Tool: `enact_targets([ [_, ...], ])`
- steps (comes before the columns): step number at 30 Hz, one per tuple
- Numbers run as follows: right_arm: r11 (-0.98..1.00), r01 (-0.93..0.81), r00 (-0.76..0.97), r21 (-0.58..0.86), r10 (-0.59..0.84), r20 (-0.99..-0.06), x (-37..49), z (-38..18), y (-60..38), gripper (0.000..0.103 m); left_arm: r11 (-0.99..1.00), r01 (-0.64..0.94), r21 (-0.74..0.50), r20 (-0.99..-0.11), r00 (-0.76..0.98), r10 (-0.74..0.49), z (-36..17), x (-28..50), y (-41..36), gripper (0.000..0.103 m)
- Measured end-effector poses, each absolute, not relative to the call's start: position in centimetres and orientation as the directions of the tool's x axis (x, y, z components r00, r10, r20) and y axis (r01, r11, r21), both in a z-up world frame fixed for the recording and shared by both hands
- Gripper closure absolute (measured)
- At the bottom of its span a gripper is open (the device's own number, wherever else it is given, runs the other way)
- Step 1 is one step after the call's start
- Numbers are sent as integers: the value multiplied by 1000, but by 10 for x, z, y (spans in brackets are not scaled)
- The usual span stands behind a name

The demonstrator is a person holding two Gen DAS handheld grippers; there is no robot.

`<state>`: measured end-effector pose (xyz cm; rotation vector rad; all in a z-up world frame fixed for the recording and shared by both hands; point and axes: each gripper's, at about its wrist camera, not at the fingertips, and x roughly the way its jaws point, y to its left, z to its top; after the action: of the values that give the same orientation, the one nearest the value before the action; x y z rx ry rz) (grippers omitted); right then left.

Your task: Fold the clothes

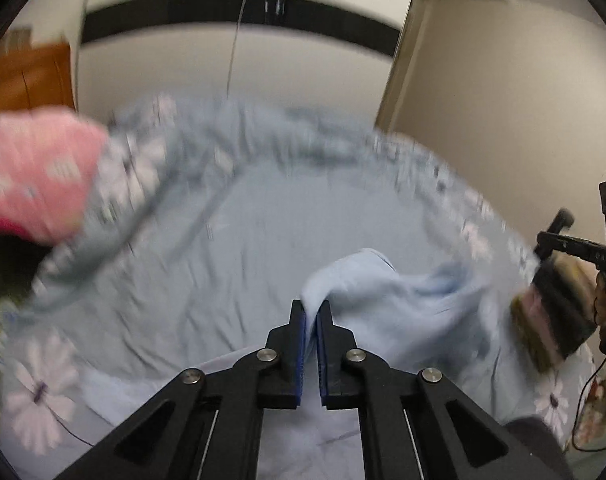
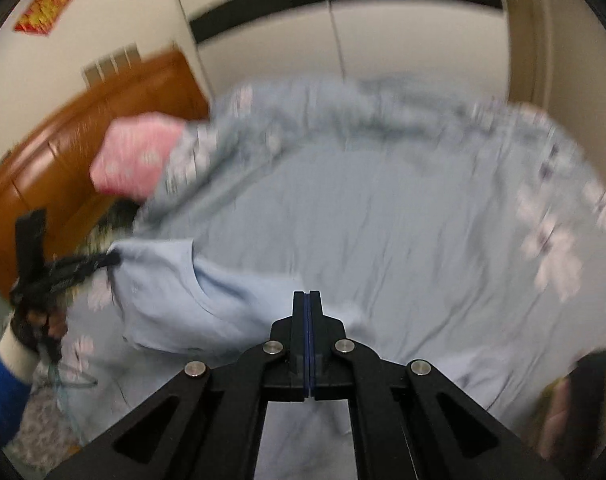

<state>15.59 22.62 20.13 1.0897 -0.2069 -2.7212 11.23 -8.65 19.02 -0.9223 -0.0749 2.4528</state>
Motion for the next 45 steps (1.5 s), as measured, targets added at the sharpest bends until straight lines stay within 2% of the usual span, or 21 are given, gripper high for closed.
enact_targets([
  [3, -970, 152, -745, 188, -237, -624, 168, 232, 217, 103, -858, -468, -211, -516, -692, 504, 238, 135, -94, 102],
  [6, -970, 177, -742, 168, -244, -625, 179, 240, 200, 103, -855, -482, -189, -502, -701, 506, 255, 156, -100, 102],
  [9, -967, 198, -729, 158, -253, -636, 186, 241, 187, 103, -860, -464, -213, -528, -686, 501, 241, 167, -101, 102],
  [19, -959, 140, -550, 246, -283, -786, 150, 142, 199, 103, -892, -398, -215, -697, -577, 426, 158, 148, -92, 100],
  [21, -956, 117, -523, 270, -290, -801, 140, 124, 206, 103, -896, -398, -196, -726, -555, 406, 143, 137, -85, 92],
  [23, -955, 87, -493, 285, -290, -820, 128, 103, 215, 103, -895, -409, -178, -751, -531, 392, 127, 123, -76, 63],
  [24, -952, 74, -477, 298, -296, -828, 122, 92, 220, 102, -892, -420, -167, -761, -521, 388, 119, 117, -72, 57],
  [25, -947, 61, -459, 314, -306, -834, 116, 81, 226, 100, -888, -433, -154, -768, -512, 383, 112, 110, -67, 54],
  [26, -943, 49, -441, 328, -315, -840, 110, 69, 231, 91, -884, -447, -136, -778, -503, 375, 105, 103, -62, 53],
  [27, -940, 40, -421, 340, -324, -847, 103, 57, 236, 76, -880, -461, -115, -791, -494, 362, 97, 96, -56, 52],
  [29, -932, 33, -388, 361, -345, -855, 91, 35, 242, 64, -870, -488, -69, -816, -474, 331, 80, 83, -45, 51],
  [31, -921, 49, -358, 386, -377, -854, 79, 17, 243, 64, -855, -519, -23, -838, -456, 299, 64, 70, -35, 51],
  [35, -905, 85, -310, 418, -423, -852, 57, -8, 237, 60, -821, -569, 41, -870, -424, 250, 36, 50, -21, 51],
  [39, -905, 95, -282, 414, -423, -861, 38, -26, 226, 60, -823, -569, 3, -872, -405, 276, 29, 37, -23, 51],
  [40, -906, 91, -278, 413, -422, -863, 35, -29, 225, 60, -825, -565, -12, -870, -401, 287, 29, 36, -24, 55],
  [41, -906, 85, -275, 415, -421, -864, 33, -32, 224, 60, -826, -562, -28, -867, -398, 300, 29, 35, -25, 69],
  [42, -906, 78, -275, 416, -421, -864, 32, -34, 223, 65, -827, -562, -33, -866, -396, 304, 30, 36, -25, 78],
  [43, -906, 73, -278, 416, -419, -864, 32, -34, 222, 72, -826, -562, -30, -867, -397, 302, 31, 37, -25, 94],
  [44, -907, 69, -281, 415, -417, -864, 33, -32, 221, 90, -826, -563, -26, -867, -398, 299, 31, 38, -25, 98],
  [45, -908, 65, -284, 414, -414, -865, 35, -30, 220, 99, -827, -562, -25, -865, -402, 300, 34, 40, -25, 99],
])
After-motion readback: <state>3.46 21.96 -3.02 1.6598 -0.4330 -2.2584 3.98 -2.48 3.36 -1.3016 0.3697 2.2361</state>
